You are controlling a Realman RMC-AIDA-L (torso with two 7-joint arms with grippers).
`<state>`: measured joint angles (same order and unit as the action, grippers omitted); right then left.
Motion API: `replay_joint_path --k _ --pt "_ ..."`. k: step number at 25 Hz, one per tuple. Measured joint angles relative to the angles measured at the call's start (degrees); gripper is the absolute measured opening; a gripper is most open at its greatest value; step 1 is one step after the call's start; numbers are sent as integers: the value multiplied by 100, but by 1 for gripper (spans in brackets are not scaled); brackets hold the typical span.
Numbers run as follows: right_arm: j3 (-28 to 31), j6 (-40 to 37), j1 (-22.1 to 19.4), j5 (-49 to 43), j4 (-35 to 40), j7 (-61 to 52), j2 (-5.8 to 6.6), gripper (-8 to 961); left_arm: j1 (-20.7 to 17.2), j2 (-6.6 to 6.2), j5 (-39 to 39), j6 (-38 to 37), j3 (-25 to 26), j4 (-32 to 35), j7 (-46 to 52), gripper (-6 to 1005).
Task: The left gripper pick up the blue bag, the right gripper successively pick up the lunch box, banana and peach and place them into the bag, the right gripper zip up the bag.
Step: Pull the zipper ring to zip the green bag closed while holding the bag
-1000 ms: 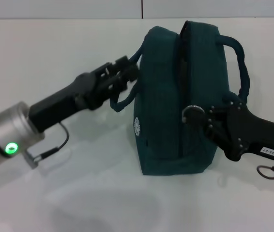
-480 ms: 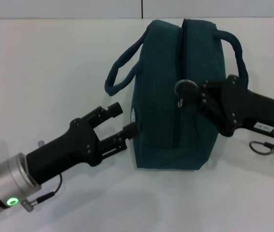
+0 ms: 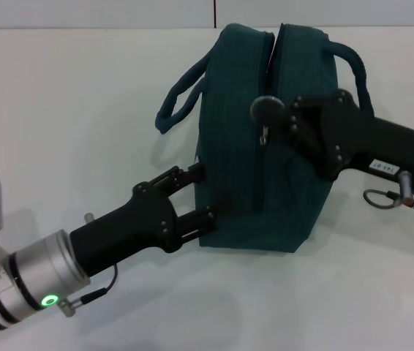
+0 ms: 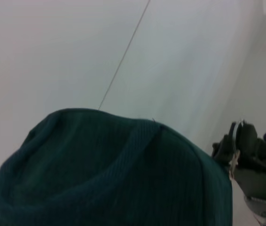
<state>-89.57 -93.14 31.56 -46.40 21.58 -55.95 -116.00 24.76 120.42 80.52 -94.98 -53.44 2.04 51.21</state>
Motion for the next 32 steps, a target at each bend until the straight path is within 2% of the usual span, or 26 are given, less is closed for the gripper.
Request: replay_joint_path --k 7,13,15,26,32 --pt "11 59 90 206 -29 6 -11 11 220 31 -2 333 1 -157 -70 773" --pt "14 84 113 210 -62 -2 -5 11 227 34 -41 410 48 -201 -373 570" --pt "17 126 114 211 -60 -11 -1 11 226 34 -45 411 52 -231 -497 326" --pt "38 315 115 599 -62 -59 -9 11 245 34 -6 426 30 -347 -1096 146" --pt "43 384 66 1174 -164 -114 -5 11 289 34 86 466 3 -521 -1573 104"
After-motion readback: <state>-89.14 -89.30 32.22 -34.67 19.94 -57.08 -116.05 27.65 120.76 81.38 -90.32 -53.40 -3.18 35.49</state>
